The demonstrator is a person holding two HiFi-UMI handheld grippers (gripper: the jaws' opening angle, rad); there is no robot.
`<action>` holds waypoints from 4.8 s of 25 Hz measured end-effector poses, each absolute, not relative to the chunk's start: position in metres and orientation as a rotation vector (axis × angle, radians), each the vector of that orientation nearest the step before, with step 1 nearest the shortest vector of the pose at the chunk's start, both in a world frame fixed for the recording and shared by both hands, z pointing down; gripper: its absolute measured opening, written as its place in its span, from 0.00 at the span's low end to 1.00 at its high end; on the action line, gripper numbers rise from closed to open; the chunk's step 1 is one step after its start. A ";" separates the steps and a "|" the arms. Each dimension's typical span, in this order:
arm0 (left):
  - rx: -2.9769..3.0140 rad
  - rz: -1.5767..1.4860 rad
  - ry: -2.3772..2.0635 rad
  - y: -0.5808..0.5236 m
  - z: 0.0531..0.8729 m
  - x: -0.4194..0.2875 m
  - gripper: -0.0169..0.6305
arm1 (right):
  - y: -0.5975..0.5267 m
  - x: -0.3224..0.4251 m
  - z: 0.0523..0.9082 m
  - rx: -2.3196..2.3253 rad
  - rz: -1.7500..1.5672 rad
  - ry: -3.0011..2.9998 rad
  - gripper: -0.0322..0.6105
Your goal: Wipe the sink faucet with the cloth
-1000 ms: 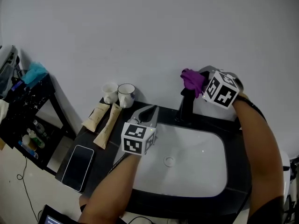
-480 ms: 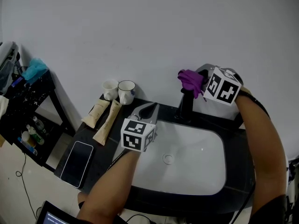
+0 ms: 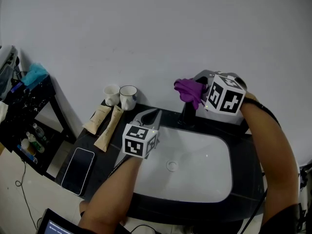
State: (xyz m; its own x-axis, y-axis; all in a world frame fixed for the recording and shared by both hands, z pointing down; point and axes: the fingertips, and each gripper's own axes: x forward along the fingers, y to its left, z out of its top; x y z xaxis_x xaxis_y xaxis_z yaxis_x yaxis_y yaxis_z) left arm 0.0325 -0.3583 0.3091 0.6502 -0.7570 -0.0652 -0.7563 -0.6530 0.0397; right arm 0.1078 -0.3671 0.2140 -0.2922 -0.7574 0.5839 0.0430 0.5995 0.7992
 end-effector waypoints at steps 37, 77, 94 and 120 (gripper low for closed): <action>2.875 -0.101 -1.267 -0.357 0.311 0.043 0.05 | -0.344 0.142 0.260 0.826 -0.732 -1.880 0.12; 2.896 -0.060 -1.246 -0.356 0.315 0.048 0.05 | -0.297 0.133 0.288 0.575 -0.836 -1.721 0.13; 2.899 -0.031 -1.252 -0.357 0.318 0.048 0.05 | -0.222 0.121 0.326 0.512 -0.951 -1.772 0.12; 2.856 -0.063 -1.253 -0.360 0.318 0.042 0.05 | -0.350 0.136 0.322 1.410 -0.912 -1.768 0.12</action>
